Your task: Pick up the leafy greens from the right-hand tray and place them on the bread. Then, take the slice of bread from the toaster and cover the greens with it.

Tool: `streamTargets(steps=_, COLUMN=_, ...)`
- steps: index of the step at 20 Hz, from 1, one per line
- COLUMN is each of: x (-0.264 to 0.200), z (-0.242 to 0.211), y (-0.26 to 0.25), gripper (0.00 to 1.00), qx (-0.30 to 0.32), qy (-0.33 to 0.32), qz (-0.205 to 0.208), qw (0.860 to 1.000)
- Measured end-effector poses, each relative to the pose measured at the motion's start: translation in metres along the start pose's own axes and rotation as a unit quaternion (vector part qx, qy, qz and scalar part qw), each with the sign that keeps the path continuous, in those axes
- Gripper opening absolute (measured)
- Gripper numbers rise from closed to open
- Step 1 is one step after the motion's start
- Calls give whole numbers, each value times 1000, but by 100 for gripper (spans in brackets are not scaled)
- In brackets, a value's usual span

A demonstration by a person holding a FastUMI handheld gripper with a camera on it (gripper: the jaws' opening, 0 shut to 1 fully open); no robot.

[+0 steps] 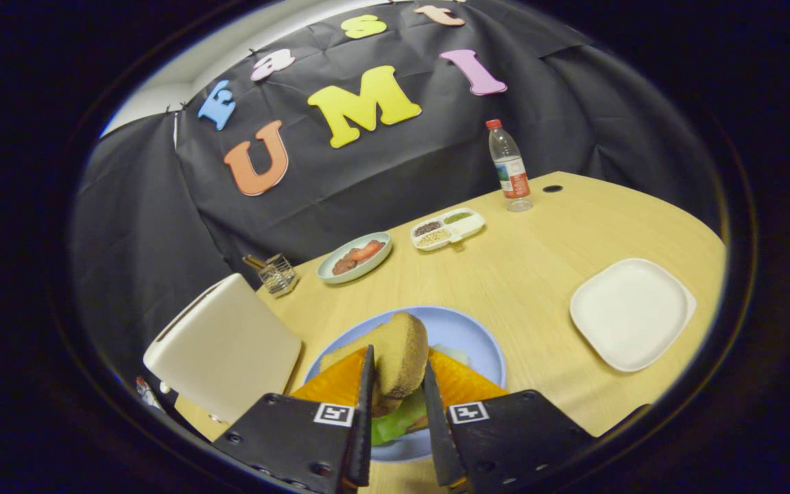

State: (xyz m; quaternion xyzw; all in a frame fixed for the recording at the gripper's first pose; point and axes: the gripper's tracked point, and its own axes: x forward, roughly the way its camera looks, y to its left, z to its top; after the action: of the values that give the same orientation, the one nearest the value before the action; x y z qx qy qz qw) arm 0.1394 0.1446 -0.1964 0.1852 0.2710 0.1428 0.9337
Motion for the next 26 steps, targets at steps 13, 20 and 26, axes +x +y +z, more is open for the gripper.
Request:
streamTargets(steps=13, x=-132, z=103, y=-15, gripper=96, qx=-119, qy=-189, qz=-97, qw=970)
streamTargets(steps=20, x=-236, z=86, y=36, gripper=96, qx=-178, qy=-236, qz=-106, qw=949)
streamTargets(steps=26, x=-279, z=61, y=85, gripper=96, qx=-193, qy=-270, qz=-74, qw=940)
